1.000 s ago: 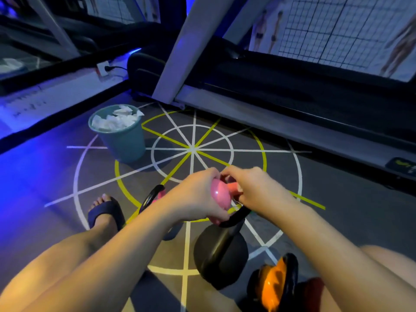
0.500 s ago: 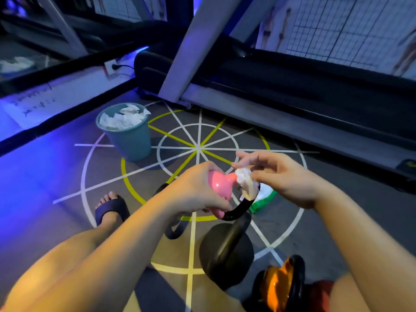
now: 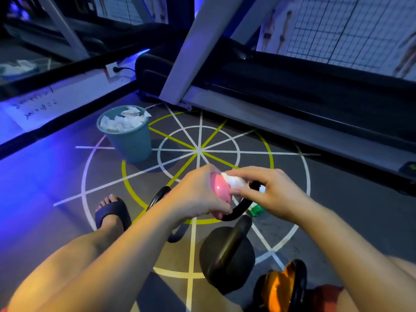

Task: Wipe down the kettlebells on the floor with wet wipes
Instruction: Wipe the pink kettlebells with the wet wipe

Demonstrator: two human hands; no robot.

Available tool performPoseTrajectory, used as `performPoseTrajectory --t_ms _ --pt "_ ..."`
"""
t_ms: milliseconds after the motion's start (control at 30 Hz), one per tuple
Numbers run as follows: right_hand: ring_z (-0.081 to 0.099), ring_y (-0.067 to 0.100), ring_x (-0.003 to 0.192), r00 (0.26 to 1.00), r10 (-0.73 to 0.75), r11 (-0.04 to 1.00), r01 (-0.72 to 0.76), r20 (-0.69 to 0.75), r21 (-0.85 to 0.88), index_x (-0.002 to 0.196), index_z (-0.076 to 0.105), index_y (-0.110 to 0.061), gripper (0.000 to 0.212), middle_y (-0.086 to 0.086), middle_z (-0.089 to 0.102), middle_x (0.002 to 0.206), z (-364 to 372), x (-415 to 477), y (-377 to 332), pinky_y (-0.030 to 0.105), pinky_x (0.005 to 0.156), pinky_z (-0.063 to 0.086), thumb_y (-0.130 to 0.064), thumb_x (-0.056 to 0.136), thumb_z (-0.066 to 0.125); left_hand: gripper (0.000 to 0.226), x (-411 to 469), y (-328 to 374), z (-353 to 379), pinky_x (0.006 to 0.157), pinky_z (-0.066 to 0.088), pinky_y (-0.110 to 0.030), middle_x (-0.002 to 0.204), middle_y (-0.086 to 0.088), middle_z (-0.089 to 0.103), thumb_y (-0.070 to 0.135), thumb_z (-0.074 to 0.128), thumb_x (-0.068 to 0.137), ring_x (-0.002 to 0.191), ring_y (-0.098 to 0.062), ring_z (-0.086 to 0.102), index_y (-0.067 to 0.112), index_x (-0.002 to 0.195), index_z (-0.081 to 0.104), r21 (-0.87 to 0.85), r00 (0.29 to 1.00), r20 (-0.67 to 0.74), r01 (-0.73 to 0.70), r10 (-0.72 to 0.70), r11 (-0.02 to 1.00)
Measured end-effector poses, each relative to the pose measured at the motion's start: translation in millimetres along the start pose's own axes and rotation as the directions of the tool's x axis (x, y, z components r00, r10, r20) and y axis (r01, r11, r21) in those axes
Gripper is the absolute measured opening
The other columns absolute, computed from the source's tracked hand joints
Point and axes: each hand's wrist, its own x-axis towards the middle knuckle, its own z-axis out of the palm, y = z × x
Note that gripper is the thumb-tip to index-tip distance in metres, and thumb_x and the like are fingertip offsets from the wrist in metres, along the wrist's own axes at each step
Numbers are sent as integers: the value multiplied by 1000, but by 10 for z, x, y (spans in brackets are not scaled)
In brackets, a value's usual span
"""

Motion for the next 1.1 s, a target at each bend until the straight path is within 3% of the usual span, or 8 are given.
performPoseTrajectory --t_ms 133,233,333,467,633,733,900,1100 --pt "67 1 104 999 11 1000 -10 -39 29 121 68 -47 53 -20 72 111 -137 3 86 30 92 54 -11 83 79 66 -31 3 -74 61 61 -30 105 -3 65 16 94 60 79 -17 74 32 110 55 -38 999 46 12 -10 999" --pt "66 9 94 998 -13 978 0 -59 -209 118 68 -44 55 -16 73 102 35 61 29 32 82 54 -7 78 74 63 -53 -6 -10 55 56 -23 100 4 61 21 95 59 73 -7 69 32 108 56 32 1000 -13 3 -3 999" --pt "61 19 106 997 -57 930 35 -49 -366 127 63 -33 53 -7 68 111 346 102 -66 33 83 49 -8 81 64 70 -41 -26 31 79 61 -37 103 9 57 32 93 57 92 -11 60 34 113 53 186 1000 -23 0 5 983" --pt "59 16 108 1000 24 957 -24 -2 -290 128 60 -38 50 -9 67 114 318 144 -40 32 86 50 -12 86 66 74 -59 -49 -57 72 61 -29 107 12 54 28 94 57 94 -10 58 36 116 51 163 1000 -10 22 -20 986" --pt "60 14 88 967 210 950 -167 147 -263 95 60 -41 19 -12 63 90 91 141 2 37 77 52 -28 86 70 74 -26 -22 -47 80 57 -34 108 15 52 27 93 58 96 -9 56 35 119 50 263 997 -47 -39 54 964" --pt "58 16 87 940 262 935 -191 218 -298 85 46 -40 29 -11 58 90 194 158 -72 33 72 47 -21 86 67 75 16 -44 99 82 56 -36 110 11 53 30 92 60 98 -14 55 31 121 49 350 996 -30 -67 83 934" --pt "54 24 102 977 207 940 -213 -48 -266 100 58 -19 27 1 58 104 580 111 -115 36 83 46 0 81 60 75 54 -86 129 81 53 -30 111 10 55 37 91 58 100 -12 54 31 121 50 420 992 -83 -56 100 906" --pt "56 18 93 960 277 958 -279 -32 -67 124 48 -28 30 0 59 112 249 149 -2 33 72 44 -14 98 49 70 -8 8 -113 58 43 -17 102 17 54 34 95 57 87 -4 55 38 113 52 228 986 -157 -21 58 973"
